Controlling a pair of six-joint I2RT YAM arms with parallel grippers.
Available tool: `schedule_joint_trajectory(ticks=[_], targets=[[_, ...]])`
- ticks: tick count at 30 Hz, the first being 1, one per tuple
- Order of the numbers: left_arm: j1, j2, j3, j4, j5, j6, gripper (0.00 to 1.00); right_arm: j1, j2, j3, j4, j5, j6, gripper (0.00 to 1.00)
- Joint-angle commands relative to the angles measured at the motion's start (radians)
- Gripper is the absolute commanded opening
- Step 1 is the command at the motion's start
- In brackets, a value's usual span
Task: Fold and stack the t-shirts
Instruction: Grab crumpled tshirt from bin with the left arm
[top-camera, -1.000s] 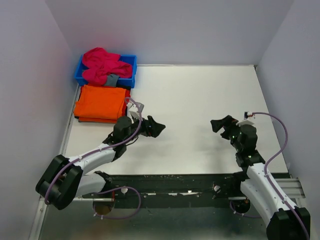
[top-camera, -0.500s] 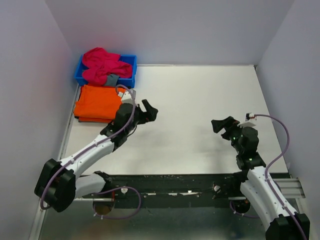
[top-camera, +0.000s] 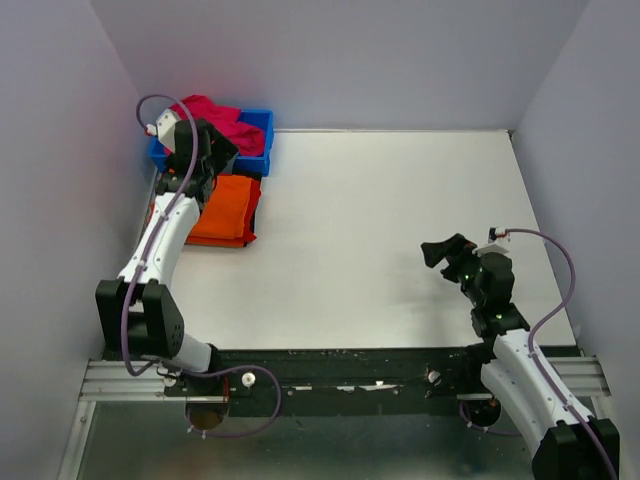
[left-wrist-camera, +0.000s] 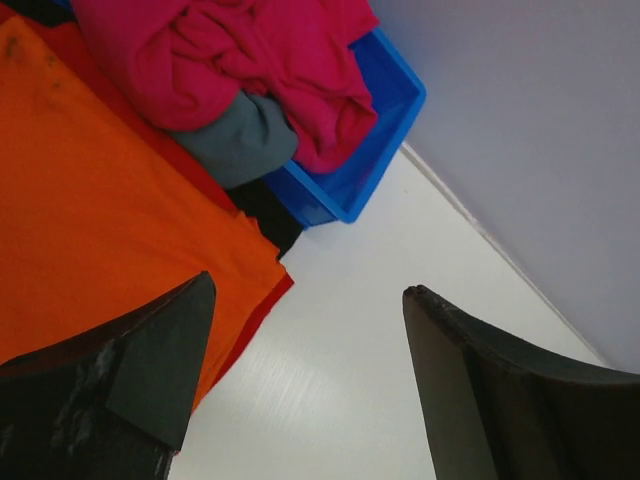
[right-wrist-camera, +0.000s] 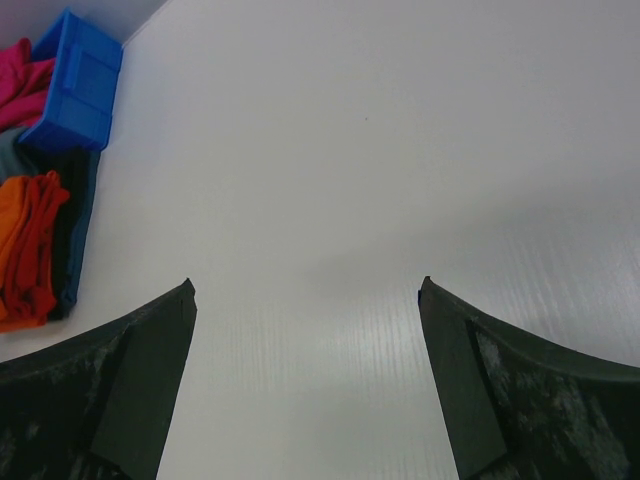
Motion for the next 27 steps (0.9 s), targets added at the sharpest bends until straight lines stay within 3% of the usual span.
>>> schedule_joint_trajectory(ticks=[1,11,15,19,22,27], targets=[[0.088,0.182,0.195,-0.198,-0.070,-0.067,0.89,0.004,0.009,-0.006,0.022,0.014,0.010,1.00],[0.165,0.640,0.683,-0.395,-0.161,-0.058,0.90,0.004,-0.010,-0.020,0.035,0.011,0.002,1.00],[0.191,0.754,0.800,-0.422,-0.145,-0.063,0.86,0.004,0.018,-0.022,0.058,0.005,0.008,1.00],[0.199,0.791,0.809,-0.405,-0.161,-0.082,0.77,0.004,0.064,-0.005,0.060,-0.002,0.008,1.00],[0.200,0.787,0.795,-0.390,-0.173,-0.089,0.63,0.004,0.088,0.006,0.057,-0.006,0.008,0.99],[0.203,0.739,0.774,-0.396,-0.179,-0.076,0.00,0.004,0.101,0.009,0.058,-0.006,0.010,1.00]])
